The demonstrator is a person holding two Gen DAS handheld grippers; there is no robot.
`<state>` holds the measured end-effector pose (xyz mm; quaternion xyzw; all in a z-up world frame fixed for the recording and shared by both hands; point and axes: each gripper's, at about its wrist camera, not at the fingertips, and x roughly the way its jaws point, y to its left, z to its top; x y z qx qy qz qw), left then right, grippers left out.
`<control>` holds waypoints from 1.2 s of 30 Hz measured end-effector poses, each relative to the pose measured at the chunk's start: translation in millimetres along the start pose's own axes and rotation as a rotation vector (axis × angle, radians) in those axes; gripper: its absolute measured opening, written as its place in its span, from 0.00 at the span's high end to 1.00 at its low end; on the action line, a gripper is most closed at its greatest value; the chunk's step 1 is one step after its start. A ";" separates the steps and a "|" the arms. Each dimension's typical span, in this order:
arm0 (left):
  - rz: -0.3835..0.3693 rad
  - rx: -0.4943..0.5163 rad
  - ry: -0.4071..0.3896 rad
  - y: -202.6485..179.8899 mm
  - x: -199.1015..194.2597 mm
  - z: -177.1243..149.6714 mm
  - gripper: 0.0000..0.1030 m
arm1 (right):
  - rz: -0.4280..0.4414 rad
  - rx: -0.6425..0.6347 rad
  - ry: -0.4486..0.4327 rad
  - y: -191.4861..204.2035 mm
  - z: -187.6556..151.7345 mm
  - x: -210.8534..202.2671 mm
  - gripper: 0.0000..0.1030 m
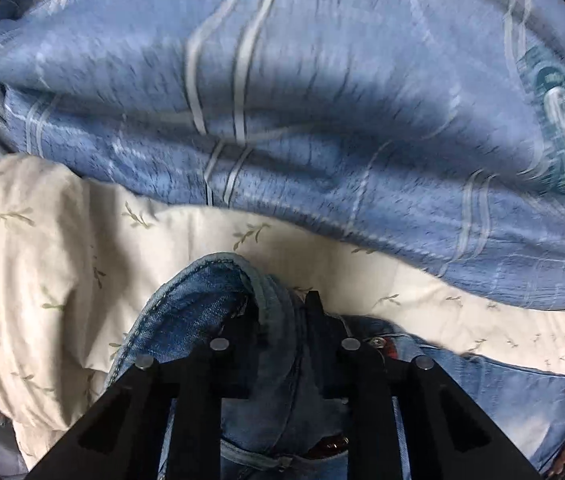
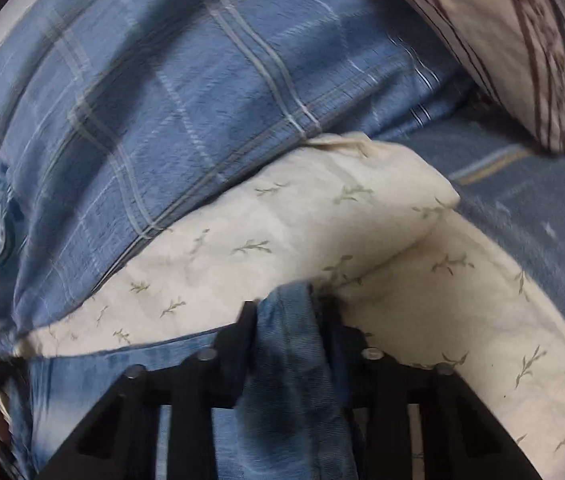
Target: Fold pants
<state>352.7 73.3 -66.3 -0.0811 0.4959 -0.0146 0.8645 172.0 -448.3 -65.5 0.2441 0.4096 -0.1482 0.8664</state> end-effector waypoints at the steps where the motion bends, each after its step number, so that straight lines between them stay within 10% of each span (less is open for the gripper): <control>1: -0.015 -0.004 -0.018 1.3 -8.1 -1.0 0.80 | 0.008 -0.018 -0.017 4.7 0.6 -6.5 0.80; 18: -0.308 -0.146 -0.401 95.4 -253.2 -112.4 0.81 | 0.283 -0.066 -0.433 29.9 -23.0 -168.9 0.82; 27: -0.246 -0.121 -0.173 131.6 -240.5 -248.5 0.80 | 0.281 -0.110 -0.235 -1.7 -86.8 -164.6 0.82; 36: -0.127 -0.094 -0.017 141.5 -227.9 -279.2 0.72 | 0.228 -0.123 0.057 -56.6 -167.0 -173.2 0.76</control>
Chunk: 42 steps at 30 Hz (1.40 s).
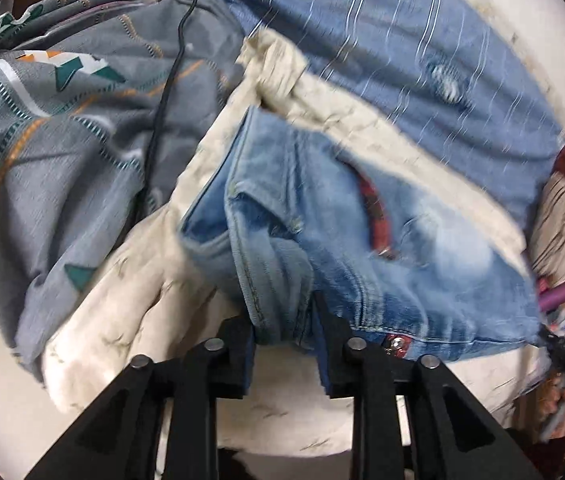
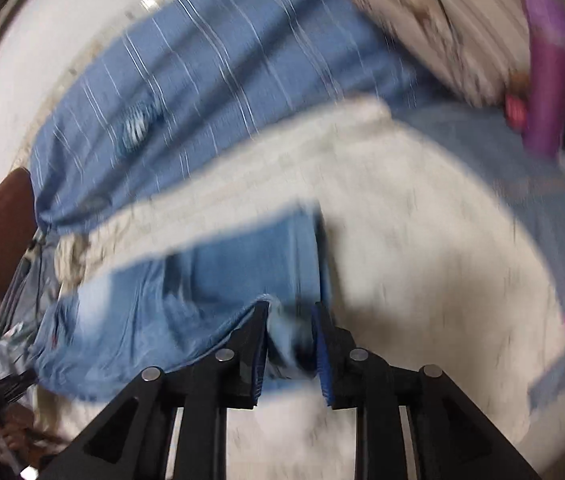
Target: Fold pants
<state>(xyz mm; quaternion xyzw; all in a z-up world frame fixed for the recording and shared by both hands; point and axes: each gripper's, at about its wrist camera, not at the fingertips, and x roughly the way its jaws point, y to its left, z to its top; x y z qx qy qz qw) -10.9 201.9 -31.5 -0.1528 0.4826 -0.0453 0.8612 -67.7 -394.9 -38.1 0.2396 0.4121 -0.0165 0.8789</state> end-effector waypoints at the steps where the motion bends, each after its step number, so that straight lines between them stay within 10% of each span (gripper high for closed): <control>1: 0.007 0.004 0.007 -0.5 -1.1 -1.5 0.70 | 0.005 0.011 0.041 -6.0 -3.5 1.3 0.76; 7: 0.105 0.032 -0.015 5.1 -28.2 -8.8 0.60 | 0.128 0.028 -0.013 -25.8 -12.7 -31.4 0.74; 9: 0.144 0.042 -0.046 7.7 -39.5 -8.8 0.60 | 0.154 0.053 -0.084 -28.5 -8.4 -44.0 0.64; 11: 0.150 0.031 -0.098 8.0 -57.3 -6.7 0.60 | 0.172 0.107 -0.152 -31.7 0.3 -50.4 0.22; 16: 0.023 0.096 -0.189 -40.8 -66.0 6.0 0.60 | 0.065 0.137 -0.196 -13.0 34.4 -25.9 0.17; 19: -0.031 0.145 -0.205 -73.9 -45.6 8.9 0.60 | -0.015 0.141 -0.091 -6.6 50.2 15.2 0.22; 24: 0.034 0.203 -0.154 -99.4 10.0 2.7 0.60 | -0.104 0.040 0.028 1.9 56.2 62.1 0.70; 29: 0.183 0.223 -0.100 -87.7 55.3 -7.7 0.60 | -0.152 0.006 -0.056 2.4 59.9 53.5 0.95; 33: 0.208 0.253 -0.152 -88.2 53.8 -13.3 0.58 | -0.195 0.004 -0.211 6.0 70.5 26.0 0.97; 42: 0.216 0.278 -0.167 -90.3 55.7 -18.8 0.56 | 0.001 0.241 -0.165 -32.1 61.2 23.9 0.94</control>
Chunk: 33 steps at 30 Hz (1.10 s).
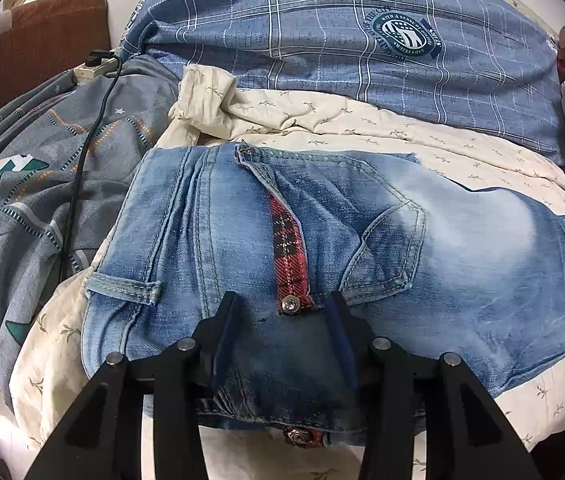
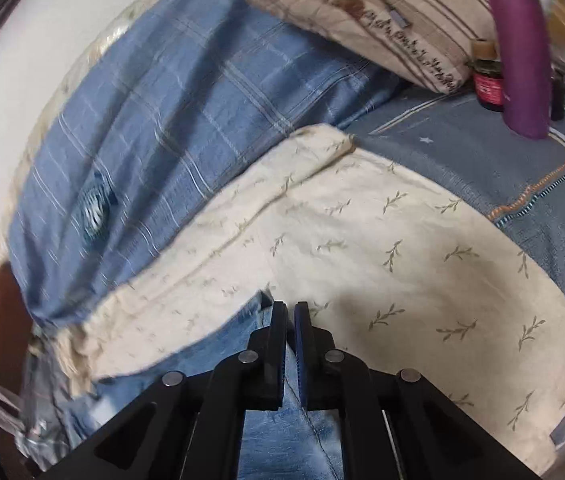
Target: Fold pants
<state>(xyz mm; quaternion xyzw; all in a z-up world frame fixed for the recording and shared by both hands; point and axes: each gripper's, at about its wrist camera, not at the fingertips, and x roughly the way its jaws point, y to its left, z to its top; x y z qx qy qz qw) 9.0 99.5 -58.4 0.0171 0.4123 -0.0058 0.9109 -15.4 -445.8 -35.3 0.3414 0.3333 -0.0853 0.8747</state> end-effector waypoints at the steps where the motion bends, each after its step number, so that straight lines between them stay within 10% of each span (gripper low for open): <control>1: -0.001 0.003 -0.001 0.8 -0.1 0.0 0.56 | 0.009 -0.001 -0.008 -0.6 0.2 -1.1 0.92; 7: 0.026 0.024 -0.008 1.5 0.9 0.7 0.52 | 0.115 -0.046 -0.155 13.2 -4.6 -30.7 0.91; 9: 0.054 0.062 -0.012 -2.2 2.1 -0.5 0.52 | 0.142 -0.099 -0.205 22.5 -9.9 -38.7 0.68; 10: 0.072 0.090 -0.011 -5.4 3.3 -1.4 0.52 | 0.119 -0.118 -0.201 26.4 -12.5 -36.1 0.25; 11: 0.084 0.109 -0.010 -7.5 4.0 -1.9 0.52 | 0.084 -0.122 -0.192 28.7 -14.5 -32.5 0.05; 16: 0.088 0.129 -0.001 -6.6 4.6 -2.7 0.51 | 0.035 -0.095 -0.105 23.7 -10.4 -10.9 0.09; 23: 0.087 0.128 -0.002 -6.3 4.6 -2.6 0.51 | -0.118 -0.254 0.108 36.5 -19.5 51.7 0.76; 33: 0.090 0.099 -0.001 -5.8 1.4 -2.8 0.49 | -0.206 -0.477 -0.199 89.7 -35.8 6.1 0.83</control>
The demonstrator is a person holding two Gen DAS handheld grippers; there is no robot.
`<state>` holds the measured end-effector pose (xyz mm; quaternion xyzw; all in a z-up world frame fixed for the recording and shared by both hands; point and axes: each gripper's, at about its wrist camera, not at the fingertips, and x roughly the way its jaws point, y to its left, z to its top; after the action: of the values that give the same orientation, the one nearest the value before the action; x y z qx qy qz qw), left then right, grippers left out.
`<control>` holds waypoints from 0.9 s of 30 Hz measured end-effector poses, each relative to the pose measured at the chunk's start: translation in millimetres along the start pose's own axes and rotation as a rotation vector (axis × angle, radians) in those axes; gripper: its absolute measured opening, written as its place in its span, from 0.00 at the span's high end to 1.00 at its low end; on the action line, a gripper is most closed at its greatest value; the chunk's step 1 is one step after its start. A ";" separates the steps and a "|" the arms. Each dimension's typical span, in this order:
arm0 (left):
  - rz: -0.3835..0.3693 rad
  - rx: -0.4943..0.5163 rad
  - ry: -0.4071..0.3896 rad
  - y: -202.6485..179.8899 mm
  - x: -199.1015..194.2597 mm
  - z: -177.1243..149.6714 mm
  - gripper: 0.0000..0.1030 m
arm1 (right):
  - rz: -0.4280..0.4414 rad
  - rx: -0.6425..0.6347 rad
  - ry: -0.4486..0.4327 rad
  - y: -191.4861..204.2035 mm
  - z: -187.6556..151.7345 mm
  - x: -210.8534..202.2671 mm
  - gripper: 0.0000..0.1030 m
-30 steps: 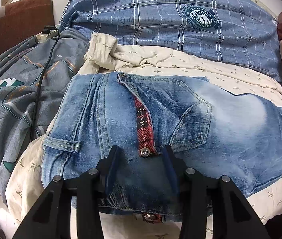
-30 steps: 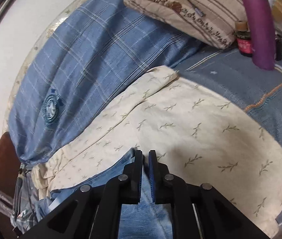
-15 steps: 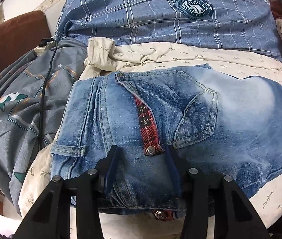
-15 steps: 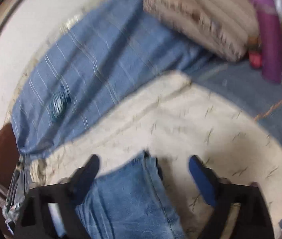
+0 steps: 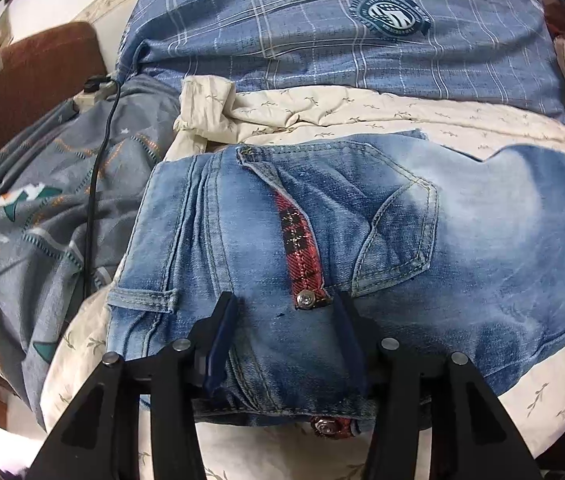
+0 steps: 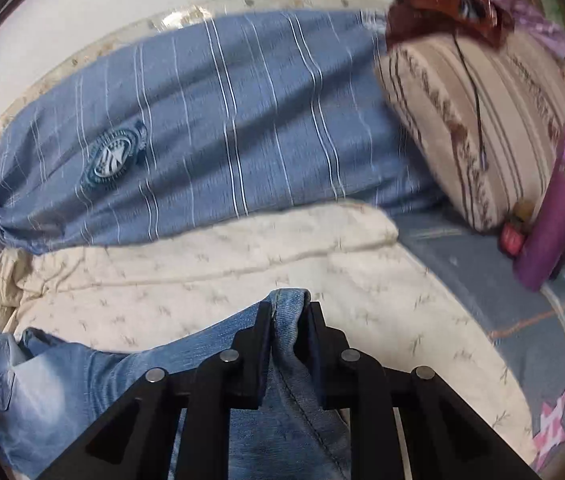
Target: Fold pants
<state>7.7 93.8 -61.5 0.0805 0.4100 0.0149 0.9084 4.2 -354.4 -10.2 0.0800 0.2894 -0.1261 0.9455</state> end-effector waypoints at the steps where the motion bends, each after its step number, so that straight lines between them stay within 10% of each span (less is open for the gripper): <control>1: -0.009 -0.015 0.003 1.6 0.2 0.2 0.49 | -0.014 -0.002 0.016 1.2 -0.5 5.6 0.83; 6: -0.012 -0.020 0.011 4.0 -0.5 -1.4 0.42 | -0.036 0.154 0.243 -31.5 -18.3 56.2 0.78; 14: -0.057 -0.101 0.024 16.9 -5.9 -2.9 0.40 | 0.199 0.604 0.052 -89.4 -9.1 3.0 0.74; 27: -0.034 -0.068 0.044 10.2 -5.4 -6.0 0.39 | 0.593 -0.098 0.383 172.4 6.4 28.8 0.71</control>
<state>0.0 104.2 -59.7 0.0423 0.4306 0.0152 0.9014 79.7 -196.7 -7.8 0.1374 0.4312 0.1853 0.8723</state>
